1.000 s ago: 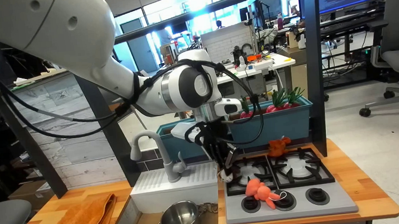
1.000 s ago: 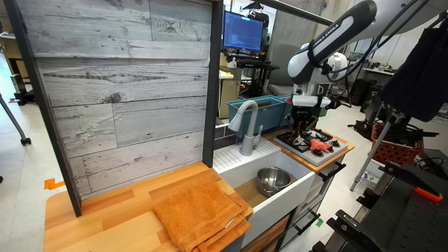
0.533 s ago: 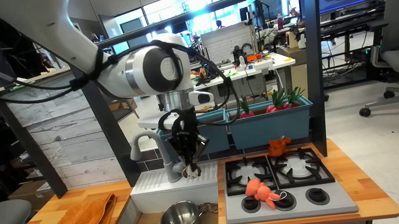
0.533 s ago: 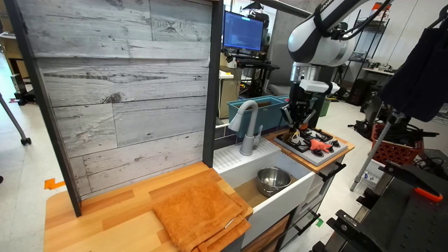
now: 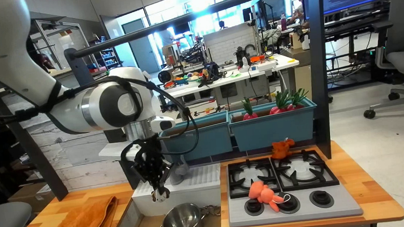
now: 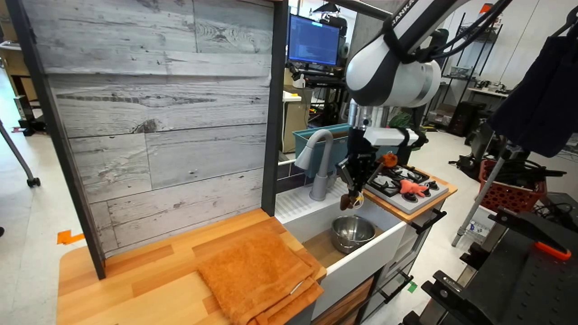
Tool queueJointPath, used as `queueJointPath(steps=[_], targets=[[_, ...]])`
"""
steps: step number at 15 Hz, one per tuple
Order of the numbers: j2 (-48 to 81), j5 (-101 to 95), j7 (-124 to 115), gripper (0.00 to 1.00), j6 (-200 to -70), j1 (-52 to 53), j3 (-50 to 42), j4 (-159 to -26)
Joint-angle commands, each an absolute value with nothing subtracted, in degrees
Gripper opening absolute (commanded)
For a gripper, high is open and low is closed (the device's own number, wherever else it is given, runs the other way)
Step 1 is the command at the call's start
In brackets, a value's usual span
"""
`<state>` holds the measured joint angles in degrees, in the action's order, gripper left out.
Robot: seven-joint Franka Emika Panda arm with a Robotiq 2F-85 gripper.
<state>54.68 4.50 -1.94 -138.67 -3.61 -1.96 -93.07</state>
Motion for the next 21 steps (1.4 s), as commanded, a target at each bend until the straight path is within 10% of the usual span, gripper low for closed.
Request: queueJointPath(steps=[1, 10, 21], targets=[[56.16, 2.06, -4.99, 0.37, -144.55, -0.35, -4.09, -93.47], [43.4, -6.01, -19.53, 0.99, -129.48, 3.87, -16.43, -100.05], [44.45, -6.4, -26.16, 1.0, -126.29, -5.88, -19.94, -91.36]])
